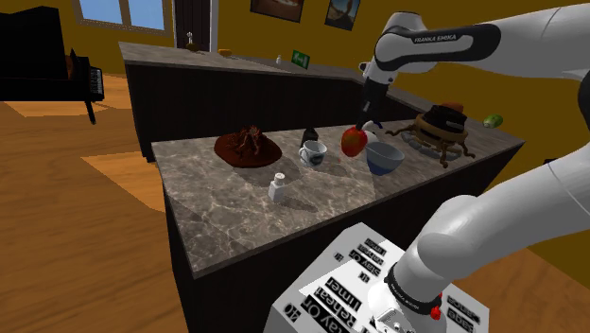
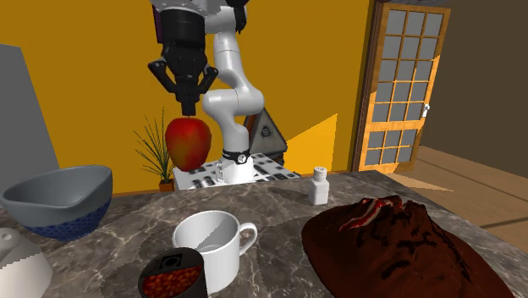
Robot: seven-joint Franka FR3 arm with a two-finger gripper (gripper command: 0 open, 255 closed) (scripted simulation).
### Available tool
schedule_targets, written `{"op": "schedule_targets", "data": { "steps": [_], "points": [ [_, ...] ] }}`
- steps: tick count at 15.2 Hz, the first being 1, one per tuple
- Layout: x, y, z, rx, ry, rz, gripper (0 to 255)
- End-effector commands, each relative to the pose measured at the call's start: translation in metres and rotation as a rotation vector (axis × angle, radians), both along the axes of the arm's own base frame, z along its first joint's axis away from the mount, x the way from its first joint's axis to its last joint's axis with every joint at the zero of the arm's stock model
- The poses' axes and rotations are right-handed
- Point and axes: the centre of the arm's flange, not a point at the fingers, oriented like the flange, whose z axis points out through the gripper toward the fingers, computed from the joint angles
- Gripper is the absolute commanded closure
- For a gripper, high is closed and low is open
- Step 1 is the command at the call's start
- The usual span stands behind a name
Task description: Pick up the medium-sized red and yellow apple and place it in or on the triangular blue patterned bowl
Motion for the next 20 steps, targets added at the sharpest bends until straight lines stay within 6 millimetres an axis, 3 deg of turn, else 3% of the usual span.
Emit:
{"op": "schedule_targets", "data": {
  "steps": [1, 12, 20],
  "points": [
    [0.000, 0.001, 0.011, 0.000, 0.000, 0.000, 255],
    [0.000, 0.001, 0.065, 0.000, 0.000, 0.000, 255],
    [-0.028, -0.096, 0.096, 0.000, 0.000, 0.000, 255]
  ]
}}
